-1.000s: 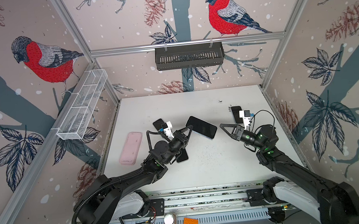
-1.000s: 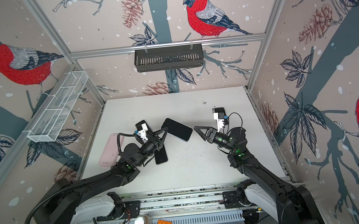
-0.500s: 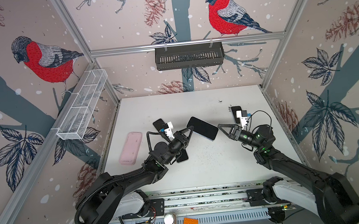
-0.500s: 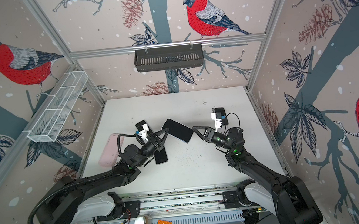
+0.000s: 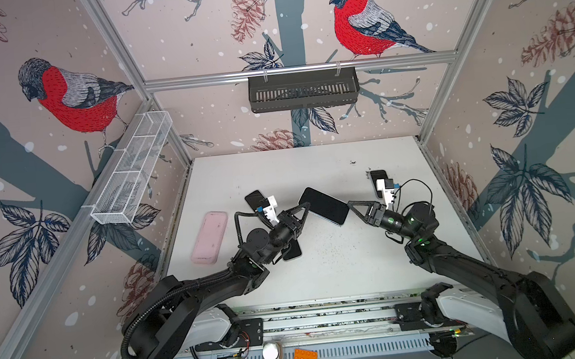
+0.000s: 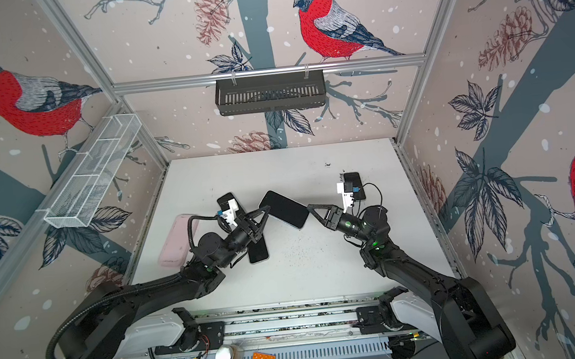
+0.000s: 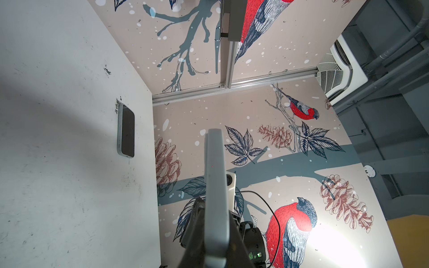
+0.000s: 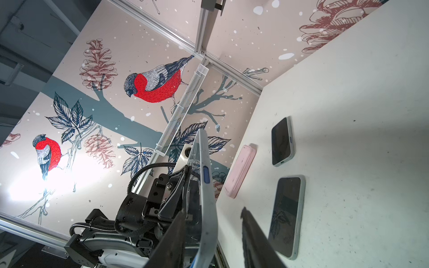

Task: Take the phone out of the phone case
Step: Remove the phone case from the phone.

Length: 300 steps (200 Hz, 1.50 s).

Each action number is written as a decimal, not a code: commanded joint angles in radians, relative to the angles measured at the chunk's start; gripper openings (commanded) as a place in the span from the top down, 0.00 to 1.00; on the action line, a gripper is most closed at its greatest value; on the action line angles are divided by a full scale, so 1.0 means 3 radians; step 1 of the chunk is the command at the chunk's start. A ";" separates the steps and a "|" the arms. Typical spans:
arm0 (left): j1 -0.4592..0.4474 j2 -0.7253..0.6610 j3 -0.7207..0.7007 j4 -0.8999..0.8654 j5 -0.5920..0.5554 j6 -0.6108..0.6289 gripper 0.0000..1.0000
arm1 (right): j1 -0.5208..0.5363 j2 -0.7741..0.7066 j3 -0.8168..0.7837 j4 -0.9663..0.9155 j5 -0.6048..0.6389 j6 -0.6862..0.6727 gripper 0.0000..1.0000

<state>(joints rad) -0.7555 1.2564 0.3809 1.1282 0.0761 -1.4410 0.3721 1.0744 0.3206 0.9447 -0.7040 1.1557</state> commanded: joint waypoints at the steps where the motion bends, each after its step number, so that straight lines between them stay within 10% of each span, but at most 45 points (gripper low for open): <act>1: 0.0003 0.0006 0.0003 0.0441 0.0017 -0.0051 1.00 | 0.0009 0.0019 -0.0008 0.0239 0.0040 0.0061 0.64; 181: -0.0002 0.0149 -0.0086 0.0983 -0.0049 -0.0198 1.00 | -0.0009 0.0283 -0.0167 0.1387 0.0129 0.0847 0.77; 216: -0.0002 0.0139 -0.0078 0.0988 -0.0057 -0.0196 1.00 | -0.0022 0.0185 -0.0158 0.0919 0.0185 0.0632 0.60; 300: -0.0006 0.0215 -0.0057 0.1009 -0.0036 -0.0193 1.00 | 0.0099 0.0308 -0.0107 0.1062 0.0151 0.0588 0.58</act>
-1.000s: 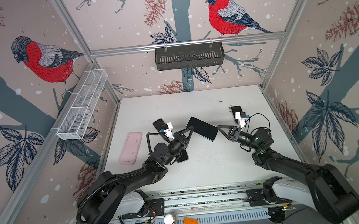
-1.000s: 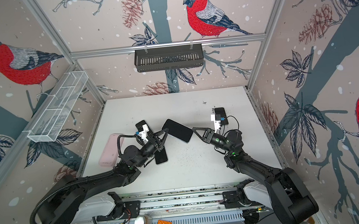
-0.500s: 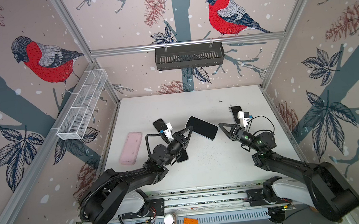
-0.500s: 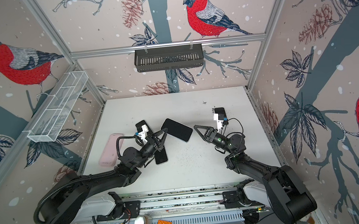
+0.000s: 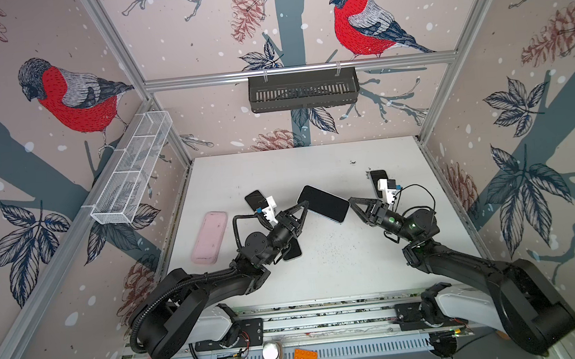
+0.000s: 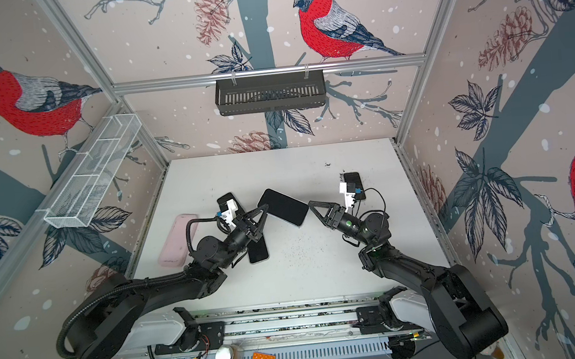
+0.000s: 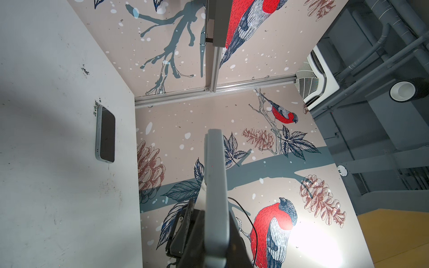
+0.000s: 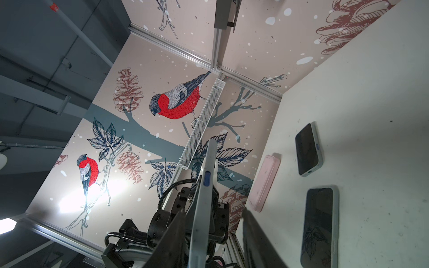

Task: Take the phone out of the phone case
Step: Remove the phone case from the phone.

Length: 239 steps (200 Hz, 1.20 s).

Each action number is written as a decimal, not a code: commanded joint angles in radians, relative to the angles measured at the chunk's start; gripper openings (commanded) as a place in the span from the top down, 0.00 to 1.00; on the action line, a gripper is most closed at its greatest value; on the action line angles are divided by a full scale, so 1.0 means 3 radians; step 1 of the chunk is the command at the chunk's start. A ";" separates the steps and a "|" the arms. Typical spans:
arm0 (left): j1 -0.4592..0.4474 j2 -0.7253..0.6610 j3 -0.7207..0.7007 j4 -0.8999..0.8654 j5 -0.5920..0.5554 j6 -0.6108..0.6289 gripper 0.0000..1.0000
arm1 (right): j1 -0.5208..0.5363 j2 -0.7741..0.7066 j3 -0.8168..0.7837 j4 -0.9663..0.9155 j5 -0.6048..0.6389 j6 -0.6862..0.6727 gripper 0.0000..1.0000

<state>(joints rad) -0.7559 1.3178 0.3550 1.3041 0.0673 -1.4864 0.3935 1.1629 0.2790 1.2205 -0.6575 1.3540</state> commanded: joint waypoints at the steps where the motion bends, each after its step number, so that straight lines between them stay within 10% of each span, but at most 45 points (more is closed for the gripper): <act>1: -0.0006 0.0012 0.0029 0.0423 -0.0008 -0.0041 1.00 | 0.0030 0.0014 0.0031 0.0144 -0.0006 -0.0074 0.58; 239: -0.0057 0.1062 0.0933 0.1426 0.0062 -0.0354 1.00 | -0.0182 0.0520 0.0371 0.1523 0.0177 0.1128 0.84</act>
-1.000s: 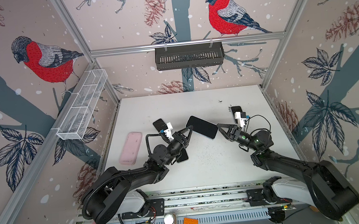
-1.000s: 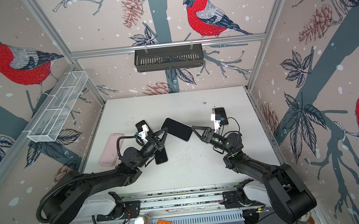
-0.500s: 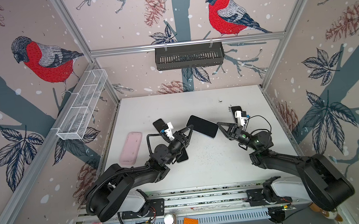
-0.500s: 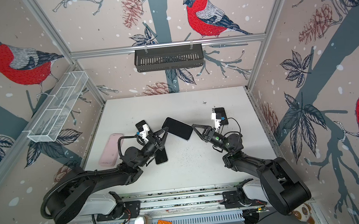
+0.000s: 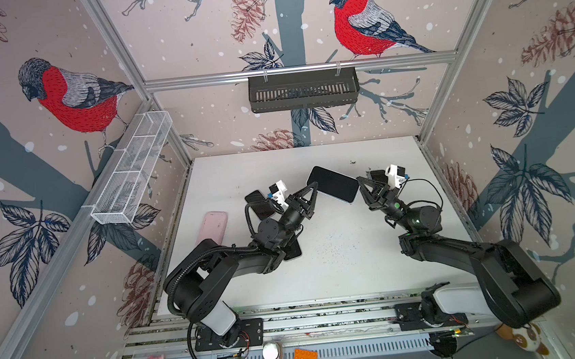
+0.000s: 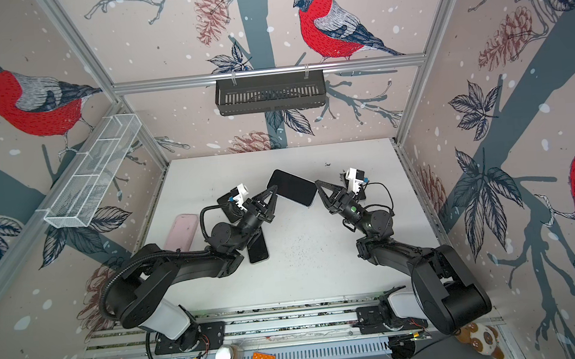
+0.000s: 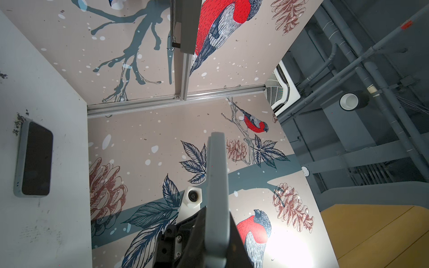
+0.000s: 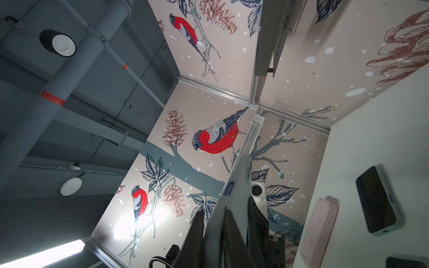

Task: Take the phone out of the phone case
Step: Remove the phone case from the phone.

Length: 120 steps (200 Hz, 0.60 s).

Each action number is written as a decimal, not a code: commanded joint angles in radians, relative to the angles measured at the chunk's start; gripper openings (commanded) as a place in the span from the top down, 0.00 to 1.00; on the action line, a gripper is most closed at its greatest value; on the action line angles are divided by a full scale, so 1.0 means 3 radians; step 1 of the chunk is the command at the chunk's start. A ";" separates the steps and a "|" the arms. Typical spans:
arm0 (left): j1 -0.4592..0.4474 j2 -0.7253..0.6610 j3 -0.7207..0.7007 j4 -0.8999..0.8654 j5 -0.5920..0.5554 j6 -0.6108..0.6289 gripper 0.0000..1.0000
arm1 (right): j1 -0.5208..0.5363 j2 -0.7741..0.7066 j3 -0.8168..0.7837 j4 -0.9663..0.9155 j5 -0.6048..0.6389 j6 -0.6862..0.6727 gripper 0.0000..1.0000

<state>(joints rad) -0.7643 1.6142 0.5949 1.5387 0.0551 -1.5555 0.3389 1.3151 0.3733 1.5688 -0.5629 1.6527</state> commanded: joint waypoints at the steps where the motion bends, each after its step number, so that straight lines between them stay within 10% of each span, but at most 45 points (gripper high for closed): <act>1: -0.0029 0.0080 0.0139 0.0649 0.0103 -0.0126 1.00 | 0.0000 0.0013 0.0058 0.0361 -0.0136 0.0134 0.84; 120: -0.0070 0.0286 0.0564 0.0849 0.0092 -0.0131 1.00 | -0.0006 0.0452 0.0368 0.0985 0.0137 0.0805 0.86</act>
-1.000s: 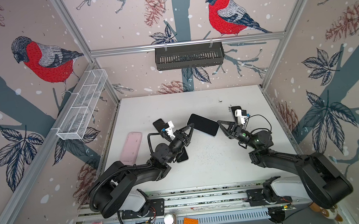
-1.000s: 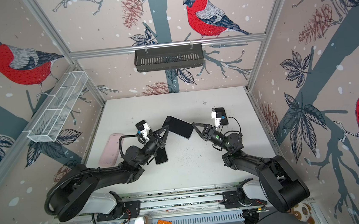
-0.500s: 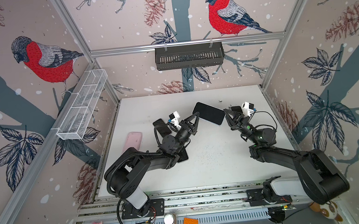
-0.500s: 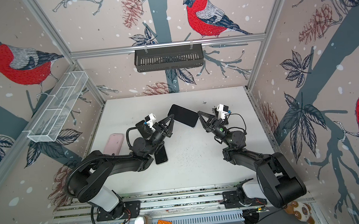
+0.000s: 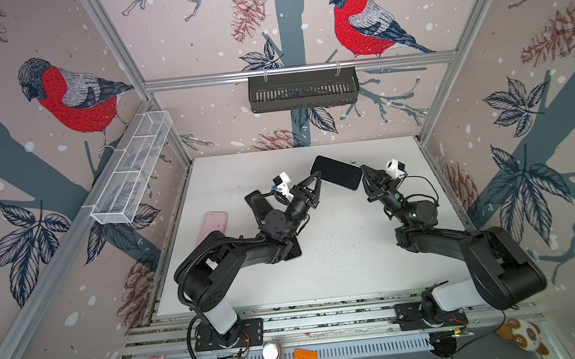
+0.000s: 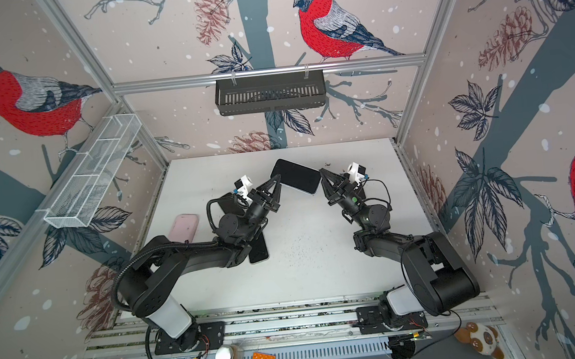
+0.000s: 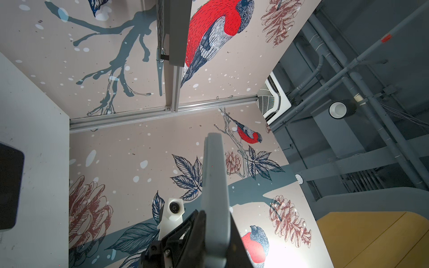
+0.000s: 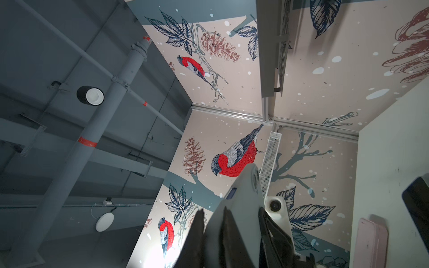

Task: Take the phone out of the phone case
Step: Remove the phone case from the phone.

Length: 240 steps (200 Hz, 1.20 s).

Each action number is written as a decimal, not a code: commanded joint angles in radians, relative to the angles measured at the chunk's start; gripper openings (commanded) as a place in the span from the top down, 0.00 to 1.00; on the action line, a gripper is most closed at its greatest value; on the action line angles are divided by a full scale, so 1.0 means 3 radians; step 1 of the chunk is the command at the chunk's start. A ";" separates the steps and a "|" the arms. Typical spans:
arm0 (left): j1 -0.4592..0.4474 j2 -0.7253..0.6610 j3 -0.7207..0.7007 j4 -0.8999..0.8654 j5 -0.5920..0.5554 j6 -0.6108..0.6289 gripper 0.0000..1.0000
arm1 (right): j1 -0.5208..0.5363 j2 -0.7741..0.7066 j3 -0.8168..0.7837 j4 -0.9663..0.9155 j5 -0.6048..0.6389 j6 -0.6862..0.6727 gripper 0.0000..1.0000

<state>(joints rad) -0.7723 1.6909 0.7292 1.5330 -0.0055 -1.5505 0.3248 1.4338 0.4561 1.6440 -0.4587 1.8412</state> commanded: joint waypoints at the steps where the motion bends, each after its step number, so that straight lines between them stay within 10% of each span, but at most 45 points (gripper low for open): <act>1: -0.0044 0.0035 0.0121 0.0870 0.0295 -0.0146 1.00 | 0.0042 0.0060 0.0099 0.0736 -0.0210 0.0177 0.85; 240: -0.0134 0.0327 0.0702 0.0898 0.0172 -0.0133 1.00 | 0.0217 0.0210 0.0794 0.0743 0.0087 0.0578 0.77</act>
<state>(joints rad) -0.7887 1.7908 0.9173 1.5826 -0.0803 -1.5723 0.3656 1.4891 0.6704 1.6447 -0.3103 1.9911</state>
